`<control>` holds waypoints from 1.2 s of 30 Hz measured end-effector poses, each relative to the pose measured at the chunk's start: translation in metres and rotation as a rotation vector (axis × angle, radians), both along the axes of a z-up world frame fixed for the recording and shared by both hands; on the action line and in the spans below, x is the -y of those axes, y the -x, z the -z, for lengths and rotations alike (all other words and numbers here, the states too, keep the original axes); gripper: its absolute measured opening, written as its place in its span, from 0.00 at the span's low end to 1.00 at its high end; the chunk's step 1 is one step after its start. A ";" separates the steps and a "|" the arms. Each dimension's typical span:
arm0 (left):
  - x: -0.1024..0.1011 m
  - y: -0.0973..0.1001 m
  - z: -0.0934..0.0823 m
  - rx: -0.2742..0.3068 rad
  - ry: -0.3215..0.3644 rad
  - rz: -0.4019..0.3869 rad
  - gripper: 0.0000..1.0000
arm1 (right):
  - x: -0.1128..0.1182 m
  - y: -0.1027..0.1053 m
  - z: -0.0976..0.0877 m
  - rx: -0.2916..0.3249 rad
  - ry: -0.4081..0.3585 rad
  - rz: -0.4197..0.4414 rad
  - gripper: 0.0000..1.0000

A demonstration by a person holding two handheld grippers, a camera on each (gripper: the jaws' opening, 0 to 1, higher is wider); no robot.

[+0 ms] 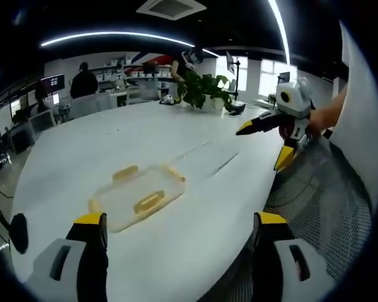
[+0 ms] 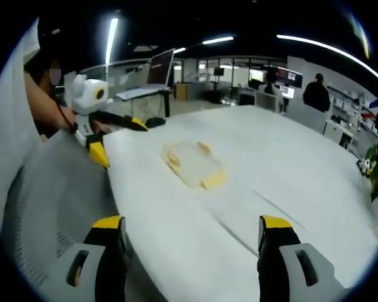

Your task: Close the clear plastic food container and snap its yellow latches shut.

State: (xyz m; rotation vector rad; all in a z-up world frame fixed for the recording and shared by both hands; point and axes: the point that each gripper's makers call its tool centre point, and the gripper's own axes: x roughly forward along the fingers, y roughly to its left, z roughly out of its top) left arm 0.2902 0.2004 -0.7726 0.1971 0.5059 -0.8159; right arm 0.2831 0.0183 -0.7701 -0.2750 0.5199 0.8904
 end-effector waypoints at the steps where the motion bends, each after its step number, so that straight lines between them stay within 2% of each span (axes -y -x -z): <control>1: 0.000 -0.001 0.000 0.000 -0.001 0.002 0.97 | -0.001 -0.001 0.000 0.000 0.004 -0.004 0.87; 15: -0.008 -0.010 0.008 -0.014 -0.033 0.012 0.96 | -0.003 -0.009 -0.001 0.005 0.043 -0.041 0.85; 36: -0.017 -0.026 0.019 -0.046 -0.083 0.049 0.95 | -0.012 -0.029 -0.002 0.003 0.058 -0.072 0.82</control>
